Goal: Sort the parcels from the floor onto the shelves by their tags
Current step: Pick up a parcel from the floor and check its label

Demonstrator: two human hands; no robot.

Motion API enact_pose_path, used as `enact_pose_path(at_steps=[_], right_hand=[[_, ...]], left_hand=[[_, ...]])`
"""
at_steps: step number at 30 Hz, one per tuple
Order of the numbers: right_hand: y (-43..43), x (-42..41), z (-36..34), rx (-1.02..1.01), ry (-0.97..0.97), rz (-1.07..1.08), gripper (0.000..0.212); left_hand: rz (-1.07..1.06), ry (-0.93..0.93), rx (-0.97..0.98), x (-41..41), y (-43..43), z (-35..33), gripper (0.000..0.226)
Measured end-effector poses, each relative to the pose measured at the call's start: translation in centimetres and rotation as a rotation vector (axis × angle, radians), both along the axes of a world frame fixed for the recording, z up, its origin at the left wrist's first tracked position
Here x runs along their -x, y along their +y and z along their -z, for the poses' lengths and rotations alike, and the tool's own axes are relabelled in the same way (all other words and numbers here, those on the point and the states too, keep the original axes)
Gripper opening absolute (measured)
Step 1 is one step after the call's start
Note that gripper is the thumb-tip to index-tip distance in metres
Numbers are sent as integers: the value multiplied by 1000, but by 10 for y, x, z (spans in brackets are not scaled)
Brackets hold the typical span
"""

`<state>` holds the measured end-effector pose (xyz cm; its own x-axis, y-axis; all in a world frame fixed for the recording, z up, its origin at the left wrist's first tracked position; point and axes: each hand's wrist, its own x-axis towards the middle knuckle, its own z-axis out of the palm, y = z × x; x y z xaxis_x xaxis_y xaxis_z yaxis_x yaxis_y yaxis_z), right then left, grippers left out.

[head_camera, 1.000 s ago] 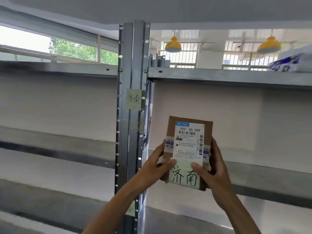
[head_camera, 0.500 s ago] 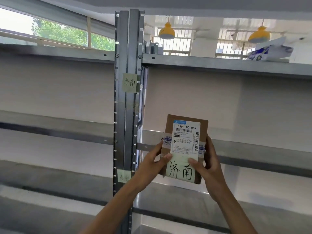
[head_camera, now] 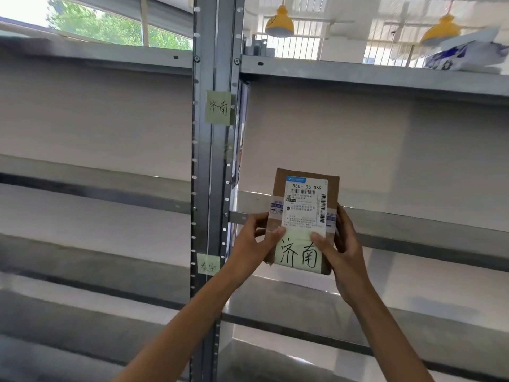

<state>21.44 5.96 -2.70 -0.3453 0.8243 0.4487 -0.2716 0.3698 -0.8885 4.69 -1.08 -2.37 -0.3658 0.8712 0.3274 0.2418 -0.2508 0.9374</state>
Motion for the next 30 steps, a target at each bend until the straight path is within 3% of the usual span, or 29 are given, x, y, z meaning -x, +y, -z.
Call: enact_pose_path(at_steps=[4, 9, 14, 20, 25, 30], right_hand=[[26, 26, -11, 46, 1, -8, 65], [67, 72, -33, 101, -64, -101, 47], [110, 115, -43, 250, -194, -66, 31], [153, 149, -44, 361, -262, 61, 50], [166, 157, -42, 343, -277, 74, 30], [175, 165, -36, 284, -277, 78, 30]], left_hand=[[-17, -6, 19, 24, 30, -10, 43], [-50, -48, 50, 65, 72, -34, 29], [-73, -181, 135, 108, 114, -47, 42], [10, -259, 218, 127, 158, -39, 40], [47, -243, 258, 135, 185, -37, 42], [-61, -208, 194, 134, 198, -35, 36]])
